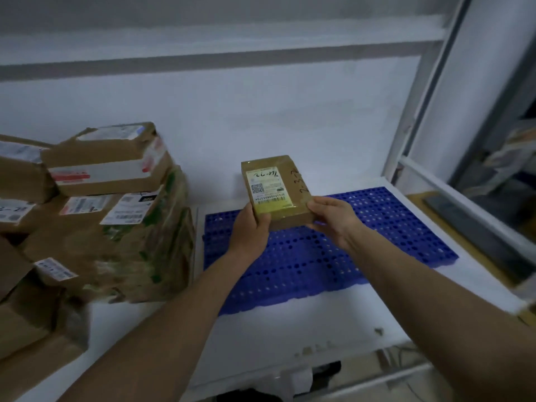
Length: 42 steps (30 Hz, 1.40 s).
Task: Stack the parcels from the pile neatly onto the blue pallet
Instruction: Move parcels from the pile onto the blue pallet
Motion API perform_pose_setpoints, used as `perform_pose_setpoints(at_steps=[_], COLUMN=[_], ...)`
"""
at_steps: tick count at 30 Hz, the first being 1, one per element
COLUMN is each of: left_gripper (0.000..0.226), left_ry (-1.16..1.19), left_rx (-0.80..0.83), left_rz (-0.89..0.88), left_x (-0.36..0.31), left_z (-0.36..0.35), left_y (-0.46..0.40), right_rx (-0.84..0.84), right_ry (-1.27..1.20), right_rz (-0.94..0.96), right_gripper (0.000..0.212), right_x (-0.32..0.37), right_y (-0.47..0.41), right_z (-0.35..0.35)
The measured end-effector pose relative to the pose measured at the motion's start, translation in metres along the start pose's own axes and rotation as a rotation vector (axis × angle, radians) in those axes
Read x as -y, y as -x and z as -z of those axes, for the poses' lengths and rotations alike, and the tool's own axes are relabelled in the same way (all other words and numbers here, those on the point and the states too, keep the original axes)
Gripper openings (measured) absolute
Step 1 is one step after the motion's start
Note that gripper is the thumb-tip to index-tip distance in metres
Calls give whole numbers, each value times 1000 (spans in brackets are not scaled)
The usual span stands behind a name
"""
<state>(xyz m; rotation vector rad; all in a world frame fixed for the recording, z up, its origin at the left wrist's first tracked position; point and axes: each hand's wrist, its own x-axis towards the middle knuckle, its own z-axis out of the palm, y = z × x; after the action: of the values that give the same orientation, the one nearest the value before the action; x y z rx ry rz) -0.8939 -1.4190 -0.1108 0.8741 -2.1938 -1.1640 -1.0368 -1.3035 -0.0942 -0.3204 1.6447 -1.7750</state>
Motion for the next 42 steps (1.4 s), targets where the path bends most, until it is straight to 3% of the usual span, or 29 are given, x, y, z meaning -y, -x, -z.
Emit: perform_pose_setpoints(at_steps=[6,12,24,34,38,42], left_gripper=[36,40,46,51,43,51], left_ry=[-90,-137,-36,-151,-135,-128], left_rx=[247,343,334,242,175,163], left_rz=[50,40,190,295,245,265], left_x=[-10,-39,-107,-100,-97,-97], left_z=[-59,-129,-282,-321,-326,-335], left_y=[4,-2,-41,-71,-71,-69], right_rx=[-156,-215,-127,-55,-23,23], right_ry=[5,16,176,329,380,392], right_rz=[-40,-6,-94,-80,-58,4], right_gripper=[21,19,26,45,46,43], right_x=[-16,-4,16,3,-2,-2], right_y=[15,3,-84,-122,-128,-131], right_z=[67,145,289,303,305,305])
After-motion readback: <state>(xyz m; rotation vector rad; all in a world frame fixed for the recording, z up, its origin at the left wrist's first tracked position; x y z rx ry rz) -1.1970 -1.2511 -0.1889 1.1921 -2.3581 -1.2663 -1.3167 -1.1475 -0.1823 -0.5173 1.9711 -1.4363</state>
